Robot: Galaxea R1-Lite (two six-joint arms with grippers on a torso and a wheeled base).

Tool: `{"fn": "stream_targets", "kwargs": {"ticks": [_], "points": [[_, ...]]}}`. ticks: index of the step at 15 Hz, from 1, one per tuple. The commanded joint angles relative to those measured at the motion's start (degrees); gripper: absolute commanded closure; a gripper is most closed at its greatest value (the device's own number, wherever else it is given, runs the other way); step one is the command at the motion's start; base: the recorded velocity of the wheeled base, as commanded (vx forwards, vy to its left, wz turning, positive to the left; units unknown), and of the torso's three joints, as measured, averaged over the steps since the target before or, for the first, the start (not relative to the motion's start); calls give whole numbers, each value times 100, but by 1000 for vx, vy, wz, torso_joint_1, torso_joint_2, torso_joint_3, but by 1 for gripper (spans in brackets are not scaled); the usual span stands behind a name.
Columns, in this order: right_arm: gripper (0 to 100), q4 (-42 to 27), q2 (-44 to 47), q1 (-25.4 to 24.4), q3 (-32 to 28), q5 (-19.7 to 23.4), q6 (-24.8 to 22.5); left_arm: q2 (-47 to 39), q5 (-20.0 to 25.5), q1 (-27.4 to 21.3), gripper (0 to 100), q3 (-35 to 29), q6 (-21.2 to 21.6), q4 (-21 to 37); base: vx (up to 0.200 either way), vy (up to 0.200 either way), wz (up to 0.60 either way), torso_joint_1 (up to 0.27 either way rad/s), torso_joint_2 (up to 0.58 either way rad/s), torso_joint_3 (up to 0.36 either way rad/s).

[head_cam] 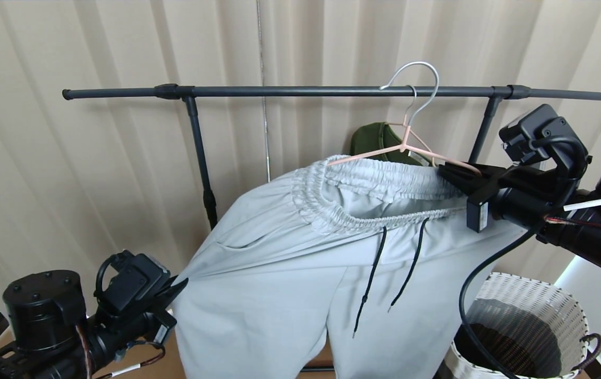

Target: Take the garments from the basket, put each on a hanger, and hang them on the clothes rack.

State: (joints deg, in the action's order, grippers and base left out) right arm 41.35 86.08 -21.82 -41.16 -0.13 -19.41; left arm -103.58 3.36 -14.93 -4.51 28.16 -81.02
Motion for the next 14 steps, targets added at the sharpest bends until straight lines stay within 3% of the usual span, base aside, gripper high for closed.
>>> {"fn": "stream_targets", "kwargs": {"ticks": [1, 2, 3, 6, 9, 14], "points": [[100, 5, -3, -6, 2, -4, -2, 5, -2, -89, 100, 12, 5, -2, 0, 0, 0, 0, 0, 0], [100, 5, -3, -15, -15, -4, -2, 5, -2, -212, 100, 47, 14, -2, 0, 0, 0, 0, 0, 0], [100, 5, -3, -15, -24, -4, -2, 14, -2, -326, 0, 73, 5, -2, 0, 0, 0, 0, 0, 0], [100, -4, -12, -15, -42, -13, -2, 31, -2, -519, 0, 82, -12, -46, 0, 0, 0, 0, 0, 0], [100, -488, -153, -15, -68, -101, -2, 31, 252, -660, 0, 451, -39, -898, 0, 0, 0, 0, 0, 0], [100, -1120, -416, -6, -68, -637, 16, 857, 340, -555, 0, 451, -171, -898, 0, 0, 0, 0, 0, 0]]}}
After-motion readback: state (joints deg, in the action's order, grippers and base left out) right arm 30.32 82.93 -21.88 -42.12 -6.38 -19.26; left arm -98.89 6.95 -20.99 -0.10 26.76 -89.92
